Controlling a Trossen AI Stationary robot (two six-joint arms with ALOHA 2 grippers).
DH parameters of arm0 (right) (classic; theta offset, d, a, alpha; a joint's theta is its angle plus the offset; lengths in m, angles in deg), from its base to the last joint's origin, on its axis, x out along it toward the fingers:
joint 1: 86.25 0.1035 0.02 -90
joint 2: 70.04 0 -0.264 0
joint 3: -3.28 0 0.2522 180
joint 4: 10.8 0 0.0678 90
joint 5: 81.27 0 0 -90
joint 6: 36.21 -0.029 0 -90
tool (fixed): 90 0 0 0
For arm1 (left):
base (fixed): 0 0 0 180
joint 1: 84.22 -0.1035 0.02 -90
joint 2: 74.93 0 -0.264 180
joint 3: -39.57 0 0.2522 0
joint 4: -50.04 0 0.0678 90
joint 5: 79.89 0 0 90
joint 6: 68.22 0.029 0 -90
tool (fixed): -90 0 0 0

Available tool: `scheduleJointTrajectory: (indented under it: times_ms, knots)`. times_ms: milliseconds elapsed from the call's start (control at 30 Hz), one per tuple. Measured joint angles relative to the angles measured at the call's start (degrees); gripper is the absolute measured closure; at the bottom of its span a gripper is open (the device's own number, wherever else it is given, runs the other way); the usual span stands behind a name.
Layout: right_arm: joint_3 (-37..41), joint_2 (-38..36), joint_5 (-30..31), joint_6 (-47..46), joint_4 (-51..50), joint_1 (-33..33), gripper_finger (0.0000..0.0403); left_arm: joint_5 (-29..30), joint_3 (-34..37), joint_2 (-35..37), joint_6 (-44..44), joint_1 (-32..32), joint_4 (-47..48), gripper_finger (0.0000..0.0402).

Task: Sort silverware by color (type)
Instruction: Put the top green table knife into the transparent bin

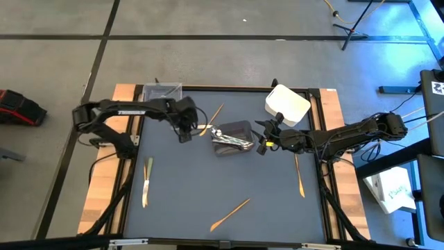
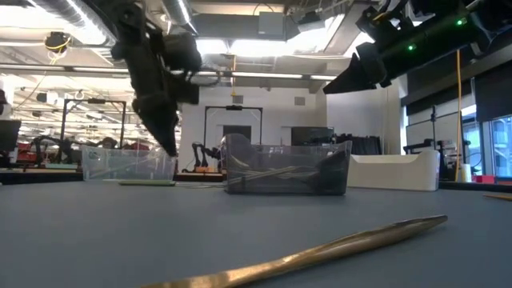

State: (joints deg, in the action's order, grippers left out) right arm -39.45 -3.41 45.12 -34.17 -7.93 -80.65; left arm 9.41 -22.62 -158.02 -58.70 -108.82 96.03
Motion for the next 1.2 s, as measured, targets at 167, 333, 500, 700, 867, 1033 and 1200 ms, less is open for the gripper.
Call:
scheduleJointTrajectory:
  times_ms: [167, 333, 500, 700, 867, 1033, 1200]
  knots:
    - [0.0, 0.0, 0.0, 0.5, 3.0, 0.0, 0.0224, 0.6, 0.0, -4.9, 1.4, -0.5, -0.6, 0.0285]
    - [0.0, 0.0, 0.0, 3.2, 4.1, 0.0, 0.0224, 3.8, 0.0, -7.7, 1.6, -1.5, -2.1, 0.0285]
    - [0.0, 0.0, 0.0, 3.2, 4.1, 0.0, 0.0224, 4.2, 0.0, -8.8, 1.9, -2.3, -2.6, 0.0285]
    - [0.0, 0.0, 0.0, 3.2, 3.9, 0.0, 0.0224, 2.7, -0.1, -11.5, 2.6, -3.6, -2.0, 0.0285]
    - [0.0, 0.0, 0.0, 3.2, 3.8, 0.0, 0.0224, 2.0, -0.3, -13.0, 2.7, -4.4, -1.6, 0.0286]
    - [0.0, 0.0, 0.0, 3.2, 3.8, 0.0, 0.0224, 0.6, -0.2, -13.1, 3.3, -4.4, -1.5, 0.0306]
    - [0.0, 0.0, 0.0, 3.2, 3.8, 0.0, 0.0224, -0.3, -0.2, -13.2, 4.6, -4.4, -1.2, 0.0355]
